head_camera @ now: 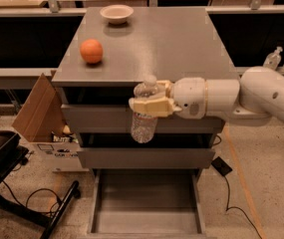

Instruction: Pick water bottle from bottom drawer and place on counter

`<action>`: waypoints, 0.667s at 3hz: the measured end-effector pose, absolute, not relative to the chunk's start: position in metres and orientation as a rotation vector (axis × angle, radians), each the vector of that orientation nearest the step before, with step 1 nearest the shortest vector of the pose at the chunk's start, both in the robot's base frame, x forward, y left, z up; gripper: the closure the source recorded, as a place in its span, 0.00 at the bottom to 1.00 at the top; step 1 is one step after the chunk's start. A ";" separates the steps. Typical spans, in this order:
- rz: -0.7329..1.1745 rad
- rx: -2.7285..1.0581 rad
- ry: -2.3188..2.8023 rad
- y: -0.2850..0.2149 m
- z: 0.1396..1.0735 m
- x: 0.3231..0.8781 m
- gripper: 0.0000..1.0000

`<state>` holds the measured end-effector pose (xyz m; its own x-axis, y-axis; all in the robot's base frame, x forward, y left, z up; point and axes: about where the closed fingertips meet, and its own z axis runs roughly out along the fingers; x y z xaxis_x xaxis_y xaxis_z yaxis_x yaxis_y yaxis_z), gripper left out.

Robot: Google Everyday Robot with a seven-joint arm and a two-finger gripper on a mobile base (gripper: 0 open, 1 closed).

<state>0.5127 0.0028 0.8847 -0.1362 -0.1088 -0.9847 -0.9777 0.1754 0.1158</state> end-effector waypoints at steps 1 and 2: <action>1.062 -1.004 1.500 -0.030 0.958 0.548 1.00; 0.967 -0.887 1.562 -0.067 1.026 0.613 1.00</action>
Offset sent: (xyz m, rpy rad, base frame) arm 0.1532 -0.1120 0.2084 0.0258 0.0166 -0.3650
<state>0.6132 -0.0668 1.0256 -0.1778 -0.0606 -0.9822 -0.9061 0.3995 0.1394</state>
